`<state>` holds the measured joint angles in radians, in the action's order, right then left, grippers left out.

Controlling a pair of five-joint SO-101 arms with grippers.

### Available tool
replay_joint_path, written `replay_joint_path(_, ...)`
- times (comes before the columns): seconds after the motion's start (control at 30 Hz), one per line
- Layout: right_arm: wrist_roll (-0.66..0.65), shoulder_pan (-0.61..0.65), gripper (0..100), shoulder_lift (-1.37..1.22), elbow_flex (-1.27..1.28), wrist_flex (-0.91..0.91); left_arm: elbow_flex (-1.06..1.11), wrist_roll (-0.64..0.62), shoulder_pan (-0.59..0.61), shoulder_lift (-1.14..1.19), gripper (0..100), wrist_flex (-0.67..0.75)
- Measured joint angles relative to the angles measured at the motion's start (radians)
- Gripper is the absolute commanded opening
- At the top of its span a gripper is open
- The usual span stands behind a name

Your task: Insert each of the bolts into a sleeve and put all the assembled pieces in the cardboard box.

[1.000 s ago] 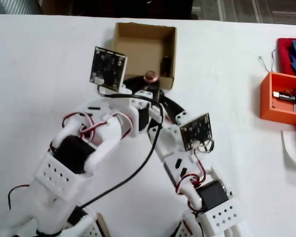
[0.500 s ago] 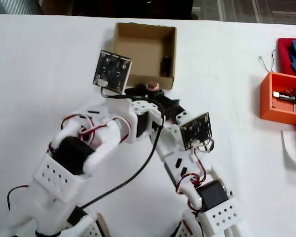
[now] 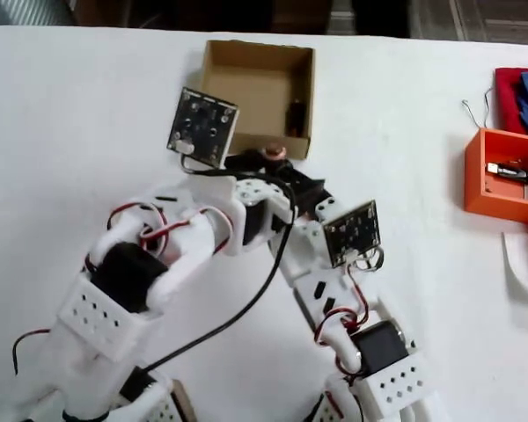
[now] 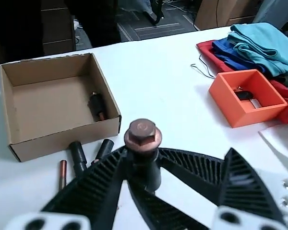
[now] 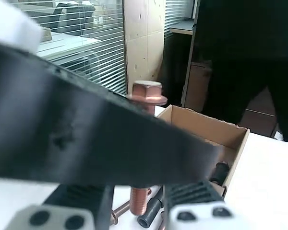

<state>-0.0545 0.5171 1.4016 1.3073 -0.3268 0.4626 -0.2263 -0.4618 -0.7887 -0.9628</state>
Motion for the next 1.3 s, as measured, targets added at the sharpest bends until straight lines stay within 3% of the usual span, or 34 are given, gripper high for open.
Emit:
replay_joint_path(0.23,-0.002,0.003,2.2,0.103,0.000,-0.003,-0.006,0.041,0.100,-0.002,31,-0.006)
replay_joint_path(0.4,-0.002,0.003,2.2,0.121,0.008,-0.028,-0.048,0.044,0.100,-0.002,30,-0.006)
replay_joint_path(0.6,-0.002,0.003,2.2,0.126,0.043,-0.028,-0.250,-0.035,0.061,-0.002,30,-0.071)
replay_joint_path(0.67,-0.002,0.002,2.2,0.126,0.051,-0.028,-0.318,-0.060,0.061,-0.002,25,-0.100)
replay_joint_path(0.73,-0.002,-0.008,2.2,0.126,0.055,-0.028,-0.364,-0.061,0.091,-0.003,13,-0.138)
replay_joint_path(0.8,-0.002,-0.037,2.2,0.126,0.055,-0.028,-0.381,-0.055,0.137,-0.003,1,-0.178)
replay_joint_path(0.87,-0.002,-0.071,2.2,0.126,0.051,-0.028,-0.384,-0.017,0.203,-0.003,7,-0.219)
replay_joint_path(1.07,-0.002,-0.178,2.2,0.015,-0.126,-0.028,-0.381,0.135,0.465,-0.003,5,-0.267)
replay_joint_path(1.23,0.012,-0.216,2.2,-0.334,-0.459,-0.103,-0.206,0.319,0.704,-0.003,5,-0.275)
replay_joint_path(1.3,0.064,-0.213,2.2,-0.525,-0.641,-0.181,-0.071,0.345,0.752,-0.003,5,-0.198)
